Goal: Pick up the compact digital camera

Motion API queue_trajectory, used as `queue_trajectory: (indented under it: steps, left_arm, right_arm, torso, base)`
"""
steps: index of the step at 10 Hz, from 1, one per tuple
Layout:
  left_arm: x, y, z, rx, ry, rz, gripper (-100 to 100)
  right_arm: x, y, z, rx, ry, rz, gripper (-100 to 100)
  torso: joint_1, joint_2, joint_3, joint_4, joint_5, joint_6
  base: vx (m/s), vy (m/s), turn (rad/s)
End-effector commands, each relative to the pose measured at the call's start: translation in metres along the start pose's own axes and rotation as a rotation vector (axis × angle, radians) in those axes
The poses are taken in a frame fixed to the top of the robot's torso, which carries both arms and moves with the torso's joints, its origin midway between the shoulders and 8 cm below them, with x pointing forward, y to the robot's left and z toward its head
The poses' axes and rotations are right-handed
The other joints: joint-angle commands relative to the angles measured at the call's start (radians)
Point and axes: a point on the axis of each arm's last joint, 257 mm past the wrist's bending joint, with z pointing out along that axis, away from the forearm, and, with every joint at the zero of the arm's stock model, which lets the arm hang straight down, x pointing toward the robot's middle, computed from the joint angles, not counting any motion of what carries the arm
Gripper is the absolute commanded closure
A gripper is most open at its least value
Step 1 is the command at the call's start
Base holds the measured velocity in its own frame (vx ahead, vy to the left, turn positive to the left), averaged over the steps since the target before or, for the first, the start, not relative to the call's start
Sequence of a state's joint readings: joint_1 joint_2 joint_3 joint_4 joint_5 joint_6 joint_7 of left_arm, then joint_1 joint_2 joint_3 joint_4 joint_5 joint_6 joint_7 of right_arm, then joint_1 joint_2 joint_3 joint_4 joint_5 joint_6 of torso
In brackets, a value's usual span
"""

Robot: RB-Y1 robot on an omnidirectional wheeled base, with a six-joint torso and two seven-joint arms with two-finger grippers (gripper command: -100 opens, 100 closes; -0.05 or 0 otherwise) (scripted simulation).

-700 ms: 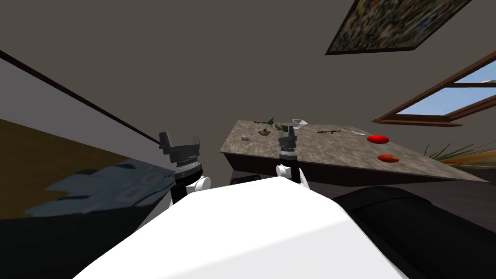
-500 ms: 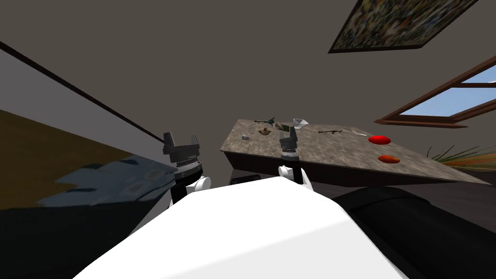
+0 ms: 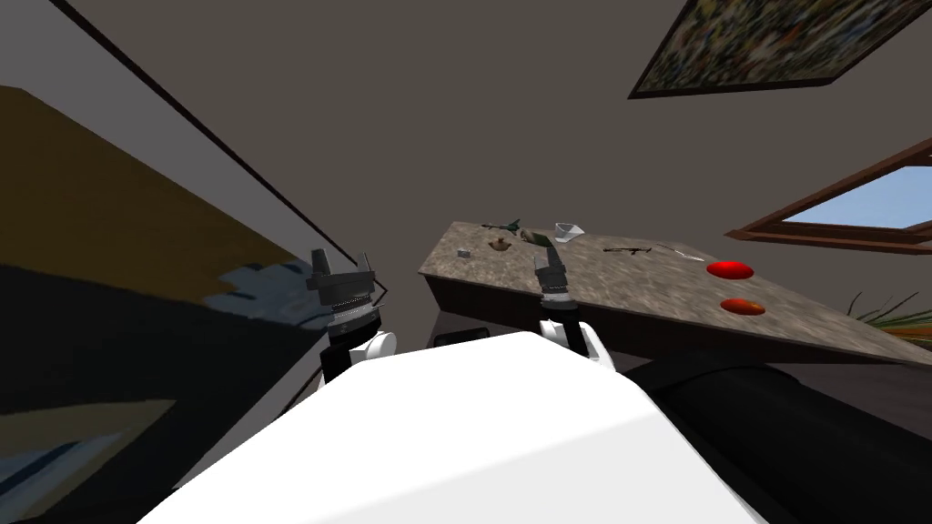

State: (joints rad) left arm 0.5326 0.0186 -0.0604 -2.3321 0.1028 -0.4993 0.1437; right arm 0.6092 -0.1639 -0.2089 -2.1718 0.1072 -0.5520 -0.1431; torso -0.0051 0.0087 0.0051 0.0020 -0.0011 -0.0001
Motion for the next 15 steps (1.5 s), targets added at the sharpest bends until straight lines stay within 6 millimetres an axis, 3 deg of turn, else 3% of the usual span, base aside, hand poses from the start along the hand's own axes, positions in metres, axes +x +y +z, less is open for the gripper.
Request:
queue_trajectory:
  steps: [1, 2, 5, 6, 8, 9, 11, 14, 15]
  left_arm:
    - [0.0, 0.0, 0.0, 0.0, 0.0, 0.0, 0]
    - [0.0, 0.0, 0.0, 0.0, 0.0, 0.0, 0]
    - [0.0, 0.0, 0.0, 0.0, 0.0, 0.0, 0]
    - [0.0, 0.0, 0.0, 0.0, 0.0, 0.0, 0]
    - [0.0, 0.0, 0.0, 0.0, 0.0, 0.0, 0]
    - [0.0, 0.0, 0.0, 0.0, 0.0, 0.0, 0]
    - [0.0, 0.0, 0.0, 0.0, 0.0, 0.0, 0]
    - [0.0, 0.0, 0.0, 0.0, 0.0, 0.0, 0]
    - [0.0, 0.0, 0.0, 0.0, 0.0, 0.0, 0]
  right_arm:
    - [-0.011, -0.016, -0.012, 0.044, 0.043, -0.066, -100]
    - [-0.014, -0.016, -0.012, 0.044, 0.04, -0.072, -100]
    - [-0.035, -0.047, -0.044, 0.149, 0.14, -0.198, -100]
    - [-0.037, -0.047, -0.043, 0.149, 0.139, -0.209, -100]
    - [-0.056, -0.067, -0.069, 0.23, 0.216, -0.286, -100]
    - [-0.055, -0.068, -0.069, 0.233, 0.223, -0.295, -100]
    - [-0.075, -0.088, -0.097, 0.323, 0.305, -0.358, -100]
    - [-0.083, -0.1, -0.114, 0.376, 0.373, -0.407, -100]
    - [-0.094, -0.109, -0.13, 0.427, 0.423, -0.433, -100]
  torso:
    - [0.0, 0.0, 0.0, 0.0, 0.0, 0.0]
    - [-0.001, 0.001, 0.001, 0.0, 0.0, 0.0]
    - [0.001, -0.002, -0.001, 0.0, 0.0, 0.0]
    - [0.0, -0.001, -0.001, 0.0, 0.0, 0.0]
    - [0.0, -0.004, -0.002, -0.001, 0.0, 0.0]
    - [0.0, -0.003, -0.002, -0.001, 0.0, -0.001]
    - [0.001, -0.005, -0.003, -0.001, 0.0, 0.0]
    - [0.0, -0.007, -0.004, -0.001, 0.0, 0.0]
    - [0.0, -0.008, -0.004, -0.001, 0.0, 0.0]
  base:
    - [-0.149, -0.081, 0.235]
    - [-0.112, -0.053, 0.058]
    - [-0.103, -0.037, 0.265]
    - [-0.087, -0.049, 0.105]
    - [-0.083, -0.038, 0.309]
    - [-0.073, -0.031, 0.132]
    - [-0.065, -0.024, 0.365]
    - [-0.049, -0.034, 0.215]
    - [-0.034, -0.01, 0.345]
